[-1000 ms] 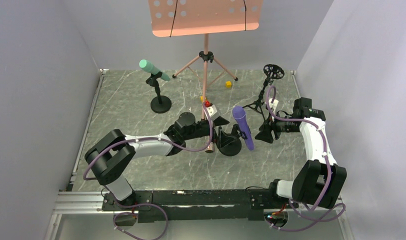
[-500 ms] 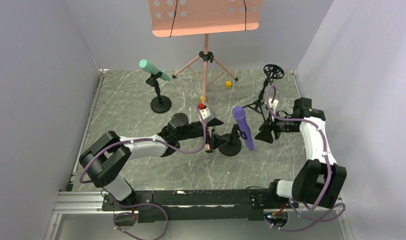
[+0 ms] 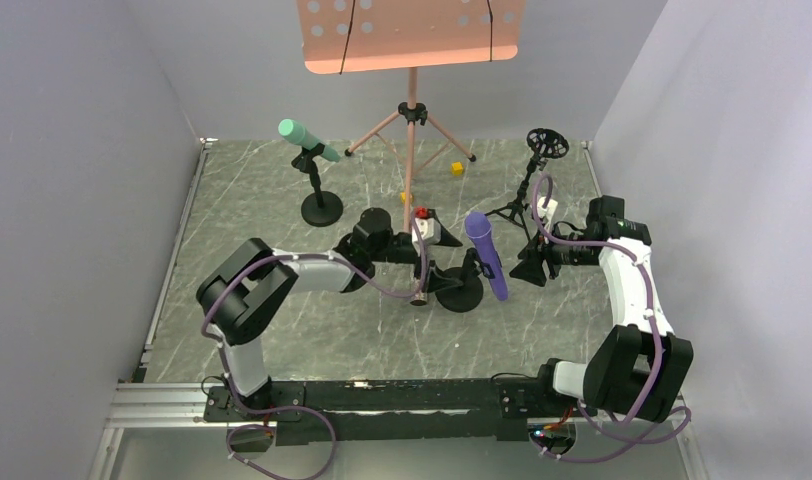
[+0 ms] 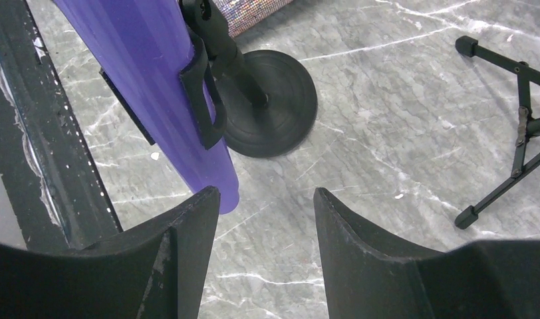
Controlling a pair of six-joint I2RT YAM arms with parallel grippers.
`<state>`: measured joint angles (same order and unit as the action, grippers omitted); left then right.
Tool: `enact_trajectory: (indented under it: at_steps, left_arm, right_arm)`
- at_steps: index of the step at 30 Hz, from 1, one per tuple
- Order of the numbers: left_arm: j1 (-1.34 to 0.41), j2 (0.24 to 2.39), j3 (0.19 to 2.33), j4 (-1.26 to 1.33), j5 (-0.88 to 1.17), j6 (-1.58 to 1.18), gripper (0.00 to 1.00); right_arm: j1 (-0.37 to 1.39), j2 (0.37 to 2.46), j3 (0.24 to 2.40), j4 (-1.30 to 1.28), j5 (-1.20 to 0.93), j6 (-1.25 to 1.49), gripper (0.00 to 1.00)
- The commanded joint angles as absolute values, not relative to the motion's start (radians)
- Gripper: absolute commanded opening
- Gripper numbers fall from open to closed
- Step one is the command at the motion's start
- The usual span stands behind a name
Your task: Attach the microphones to the stand
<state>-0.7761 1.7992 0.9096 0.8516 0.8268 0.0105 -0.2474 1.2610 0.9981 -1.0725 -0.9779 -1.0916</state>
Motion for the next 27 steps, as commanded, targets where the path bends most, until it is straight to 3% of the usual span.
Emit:
enact_trajectory:
  at_steps: [1,9,27]
  left_arm:
    - [-0.752,1.866,1.025,0.918,1.004,0.010,0.95]
    - [-0.750,1.975,1.114,1.013,1.053,-0.162,0.66]
    - [-0.783,2.029,1.127,1.100,1.032,-0.246,0.44]
  right_arm:
    - [-0.251,1.232,0.992,-1.031,-1.015,-1.094,0.59]
    - [-0.252,1.229,0.994,-1.031,-1.015,-1.097,0.60]
    - [-0.250,1.225,0.997,-1.035,-1.014,-1.098,0.60]
